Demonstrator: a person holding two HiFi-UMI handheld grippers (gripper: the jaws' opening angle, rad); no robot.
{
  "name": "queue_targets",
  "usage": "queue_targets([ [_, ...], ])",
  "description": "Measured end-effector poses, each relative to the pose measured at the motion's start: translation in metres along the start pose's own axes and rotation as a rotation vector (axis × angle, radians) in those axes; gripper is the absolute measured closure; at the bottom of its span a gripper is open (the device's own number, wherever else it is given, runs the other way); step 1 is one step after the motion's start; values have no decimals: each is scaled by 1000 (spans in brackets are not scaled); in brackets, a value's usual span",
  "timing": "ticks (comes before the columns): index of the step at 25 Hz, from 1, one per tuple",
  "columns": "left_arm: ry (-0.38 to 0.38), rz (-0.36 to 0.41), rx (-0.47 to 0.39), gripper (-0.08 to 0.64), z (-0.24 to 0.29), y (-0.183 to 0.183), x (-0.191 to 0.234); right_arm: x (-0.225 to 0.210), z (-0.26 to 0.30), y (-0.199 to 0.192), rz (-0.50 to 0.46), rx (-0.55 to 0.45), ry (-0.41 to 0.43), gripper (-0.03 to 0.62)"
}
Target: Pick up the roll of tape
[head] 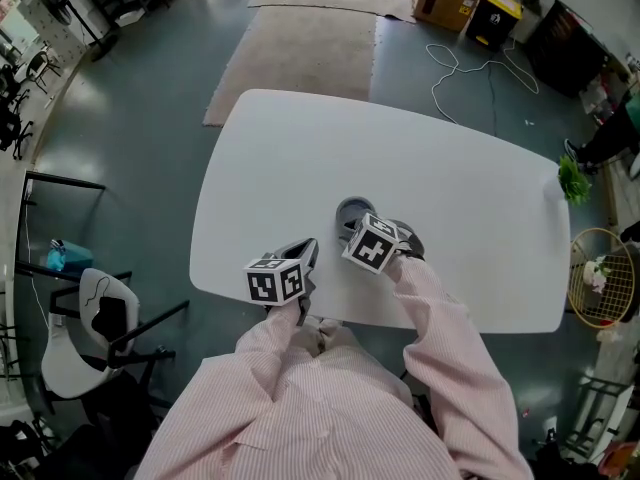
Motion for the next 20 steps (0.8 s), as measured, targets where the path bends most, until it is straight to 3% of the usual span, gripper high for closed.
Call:
queue_targets([
  [4,-3,-4,4,558,2,-1,1,3,-1,6,-60,3,-5,534],
  [13,-2,-3,1,560,3,1,1,2,-2,5,-62,-1,-2,540],
  [16,-5,10,-10,560,2,3,-1,-1,-3,0,-13,-17,-15,540],
  [20,-23,42,-23,559,1,7,-4,-6,-12,-6,130,-110,-24,540],
])
Point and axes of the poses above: the fingertips, and each gripper's own axes: z forward along the fingers, x to its left, y out of its top, the point moved 9 cm from there along -z, backward along the fingers, and after that the axes turned 7 degrees about -y, right-handed, at the moved point
